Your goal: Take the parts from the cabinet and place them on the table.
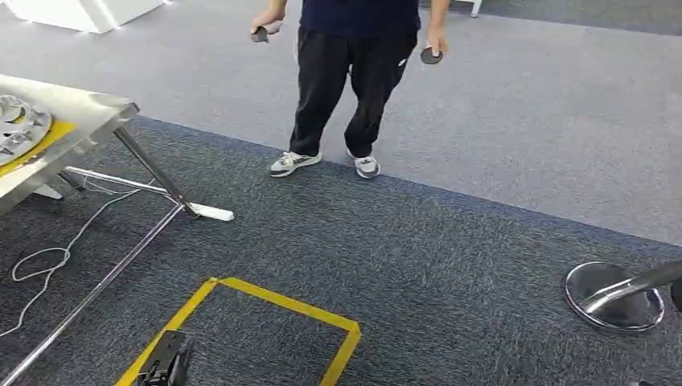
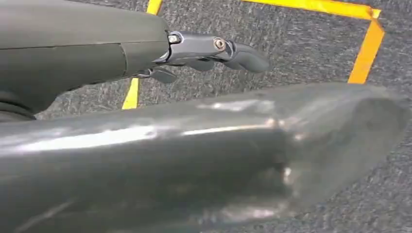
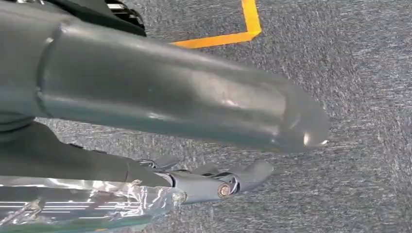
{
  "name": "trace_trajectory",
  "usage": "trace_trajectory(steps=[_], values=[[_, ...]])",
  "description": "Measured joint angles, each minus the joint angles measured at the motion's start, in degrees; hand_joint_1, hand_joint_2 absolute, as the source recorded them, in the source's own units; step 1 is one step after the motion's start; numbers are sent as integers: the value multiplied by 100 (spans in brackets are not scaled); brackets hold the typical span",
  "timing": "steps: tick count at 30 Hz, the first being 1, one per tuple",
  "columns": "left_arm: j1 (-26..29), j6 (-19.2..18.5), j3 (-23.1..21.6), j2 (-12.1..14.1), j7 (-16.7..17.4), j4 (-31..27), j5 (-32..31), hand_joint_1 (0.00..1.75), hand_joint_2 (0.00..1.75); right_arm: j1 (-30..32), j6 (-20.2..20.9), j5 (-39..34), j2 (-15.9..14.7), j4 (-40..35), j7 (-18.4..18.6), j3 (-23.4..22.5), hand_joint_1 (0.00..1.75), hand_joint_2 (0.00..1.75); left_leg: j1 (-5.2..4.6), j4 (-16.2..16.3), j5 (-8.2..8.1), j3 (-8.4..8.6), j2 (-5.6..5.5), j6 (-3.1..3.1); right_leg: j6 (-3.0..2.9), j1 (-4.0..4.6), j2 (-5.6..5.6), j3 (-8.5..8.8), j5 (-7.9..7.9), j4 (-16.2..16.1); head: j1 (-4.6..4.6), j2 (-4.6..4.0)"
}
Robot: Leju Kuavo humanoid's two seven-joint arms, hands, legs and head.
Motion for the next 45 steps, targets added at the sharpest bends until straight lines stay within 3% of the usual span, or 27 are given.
trace_trajectory(steps=[1, 2, 4, 5, 6, 8, 10, 12, 13, 15, 17, 19, 20, 21, 22, 25, 27, 30, 31, 33, 35, 36, 37, 39, 41, 43, 45], values=[[7, 0, -2, -2, 0, 2, 0, 0, 0, 1, 0, 0, -7, 15, 0, 13, 0, 0, 0, 163, 14, -109, -2, 10, -3, 5, 48, -4, 2, 0, 0, 0], [8, 0, -2, -5, 0, 2, 0, 0, 0, 2, -2, 0, -11, 28, -2, 20, 0, 0, -2, 29, 178, -64, -4, 24, -4, 7, 96, -1, 3, 1, -2, 0], [4, 0, 0, -2, 0, 2, 0, 0, 0, -2, -2, 0, -13, 42, -4, 42, 0, 0, -1, -820, 700, 337, -45, 65, 4, 5, 190, 19, 6, 1, -2, 0], [2, 0, 2, 0, 0, 2, 0, 0, 0, -3, -2, 0, -13, 48, -4, 57, 0, 0, 0, -1290, 896, 576, -153, 90, 14, -2, 232, 25, 7, 0, 0, 0], [0, 0, 4, 2, 0, 7, 0, 0, 0, -12, 0, 0, -13, 55, -7, 63, 0, 0, -8, -1574, 916, 694, -302, 114, 44, 29, 259, 6, -3, 27, 0, 0], [-10, 0, 4, 2, 2, 11, 0, 0, 0, -12, 0, 0, -22, 66, -13, 72, 0, 0, -11, -1638, 882, 699, -256, 119, 118, 11, 339, -50, 13, 23, 9, 0], [-16, 0, 17, 0, 2, 11, 0, 0, 0, 14, -4, 0, -31, 87, -13, 76, 0, 0, -19, -1677, 912, 718, -199, 189, 196, -11, 390, -100, 30, -24, 3, 0], [-29, 0, 33, -9, 2, 13, 0, 0, 0, 7, -4, 0, -46, 98, -13, 92, 0, 0, 11, -1707, 930, 733, -123, 254, 242, 4, 75, -188, -164, 243, 37, 0], [-22, 0, 33, -9, 2, 15, 0, 0, 0, -17, -4, 0, -55, 105, -13, 94, 0, 0, 6, -1707, 928, 734, -82, 267, 271, -1, -23, -391, -422, 651, 39, 0], [-3, 0, 31, -9, 2, 22, 0, 0, 0, -26, -4, -4, -57, 120, -13, 109, 0, 0, -1, -1704, 920, 731, 13, 279, 310, -7, -77, -849, -842, 1607, 37, 0], [-1, 0, 31, -13, 2, 33, 0, 0, 0, -24, -24, -61, -61, 155, -26, 125, 0, 0, -1, -1704, 917, 739, 79, 280, 327, -15, -80, -901, -771, 1724, 33, 0], [-5, -11, 33, -31, 2, 42, 0, 0, 0, -32, -48, -120, -99, 190, -63, 166, 0, 0, 2, -1702, 903, 764, 147, 261, 319, -24, -132, -449, -320, 883, 33, 0], [-6, -15, 33, -35, 2, 44, 0, 0, 0, -43, -66, -135, -118, 203, -74, 179, 0, 0, 5, -1697, 889, 785, 177, 238, 319, -24, -247, -130, -115, 333, 35, 0], [-2, -15, 35, -24, 2, 46, 0, 0, 0, -68, -72, -149, -127, 214, -79, 199, 0, 0, -37, -1682, 867, 794, 199, 198, 303, -7, -390, 6, -109, 22, 44, 0], [-1, -17, 35, -24, 4, 50, 0, 0, 0, -90, -81, -166, -140, 229, -87, 208, 0, 0, -47, -1663, 851, 800, 211, 167, 229, -12, -303, 33, -60, 18, 20, 0], [-11, -20, 37, -29, 13, 55, -2, 0, 0, -83, -114, -221, -155, 282, -125, 241, 0, 0, -28, -1693, 889, 805, 294, 89, 113, 26, -213, -9, -38, 38, 13, 0], [-8, -33, 42, -37, 20, 55, -11, 0, 0, -95, -151, -291, -175, 308, -182, 276, 0, 0, 0, -1504, 699, 725, 125, 24, 34, -7, -148, -1, 9, 6, 2, 0], [3, -50, 42, -42, 26, 66, -15, 0, 0, -123, -201, -383, -225, 354, -238, 356, 0, 0, -2, -210, 70, 95, 3, 12, -21, 5, -45, -38, 20, 7, 4, 0], [10, -63, 42, -48, 33, 72, -15, 0, 0, -122, -210, -417, -243, 380, -249, 391, 0, 0, -2, 113, 1, -82, -1, 17, -26, 15, 2, -43, 24, 8, 0, 0], [19, -68, 42, -55, 33, 74, -15, 0, 0, -119, -225, -426, -254, 413, -258, 437, 0, 0, -3, -107, 294, -10, -4, 43, -25, 18, 90, -39, 25, 8, 2, 0], [14, -68, 55, -53, 33, 79, -18, 0, 0, -123, -230, -433, -273, 433, -264, 485, 0, 0, -2, -1024, 794, 445, -56, 80, -12, 14, 183, -23, 33, 8, 0, 0], [12, -68, 72, -50, 33, 83, -15, 0, 0, -124, -240, -463, -282, 435, -269, 496, 0, 0, 9, -1434, 922, 660, -217, 100, 11, 2, 218, -27, 38, 8, 2, 0], [6, -68, 85, -53, 33, 83, -17, 0, 0, -139, -249, -481, -295, 442, -273, 501, 0, 0, 12, -1686, 877, 748, -253, 117, 47, 48, 267, -64, 18, 69, -2, 0], [-3, -70, 96, -53, 37, 92, -18, 0, 0, -124, -260, -505, -313, 455, -284, 525, 0, 0, -22, -1637, 870, 714, -211, 144, 115, 18, 312, -92, 53, 18, -2, 0], [-5, -68, 116, -59, 37, 92, -20, 0, 0, -106, -271, -526, -335, 470, -299, 551, 0, 0, -5, -1701, 922, 741, -144, 236, 195, 2, 329, -139, 51, 10, -4, 0], [-3, -68, 131, -59, 35, 92, -28, 0, 0, -120, -308, -599, -363, 479, -326, 605, 0, 0, 0, -1708, 918, 748, -82, 298, 233, 9, 27, -329, -241, 464, 35, 0], [25, -66, 131, -59, 35, 92, -28, 0, 0, -132, -319, -627, -394, 488, -337, 649, 0, 0, -15, -1706, 913, 744, 1, 309, 267, 2, -64, -783, -699, 1421, 26, 0]])
